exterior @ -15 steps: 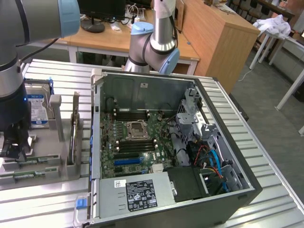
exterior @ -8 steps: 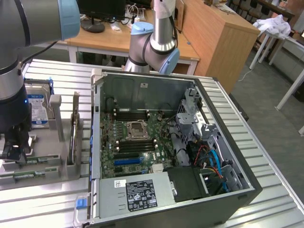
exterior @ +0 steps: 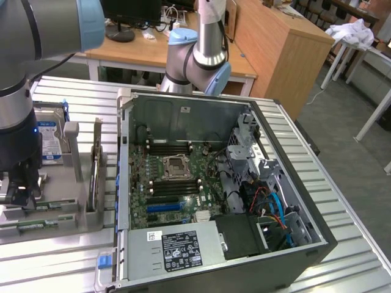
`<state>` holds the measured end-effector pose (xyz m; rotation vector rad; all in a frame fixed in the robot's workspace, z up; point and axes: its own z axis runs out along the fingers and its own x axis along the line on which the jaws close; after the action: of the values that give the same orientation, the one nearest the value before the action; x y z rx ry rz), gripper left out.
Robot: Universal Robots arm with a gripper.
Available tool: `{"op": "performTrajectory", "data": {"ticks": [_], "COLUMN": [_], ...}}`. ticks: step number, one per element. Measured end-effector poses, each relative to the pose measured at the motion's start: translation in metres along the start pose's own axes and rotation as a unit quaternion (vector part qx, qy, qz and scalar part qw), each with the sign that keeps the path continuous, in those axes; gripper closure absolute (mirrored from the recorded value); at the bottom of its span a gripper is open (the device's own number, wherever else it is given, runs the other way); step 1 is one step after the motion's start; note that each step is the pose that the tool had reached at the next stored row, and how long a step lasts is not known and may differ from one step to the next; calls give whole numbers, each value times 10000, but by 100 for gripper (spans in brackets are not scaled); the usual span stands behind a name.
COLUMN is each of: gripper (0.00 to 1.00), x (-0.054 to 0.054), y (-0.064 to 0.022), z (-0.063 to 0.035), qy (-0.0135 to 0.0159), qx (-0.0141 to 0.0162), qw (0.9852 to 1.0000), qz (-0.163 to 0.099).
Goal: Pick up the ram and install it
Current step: 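Pick up the ram and move it above insertion slot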
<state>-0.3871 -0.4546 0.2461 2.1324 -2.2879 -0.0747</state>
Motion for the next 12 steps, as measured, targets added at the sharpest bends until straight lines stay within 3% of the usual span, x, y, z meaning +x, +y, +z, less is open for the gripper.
{"op": "performTrajectory", "data": {"ticks": [12], "gripper": [70], "x": [-4], "y": [-55], "z": [0], "qy": [5], "qx": [-3], "qw": [9999], "qz": [-107]}}
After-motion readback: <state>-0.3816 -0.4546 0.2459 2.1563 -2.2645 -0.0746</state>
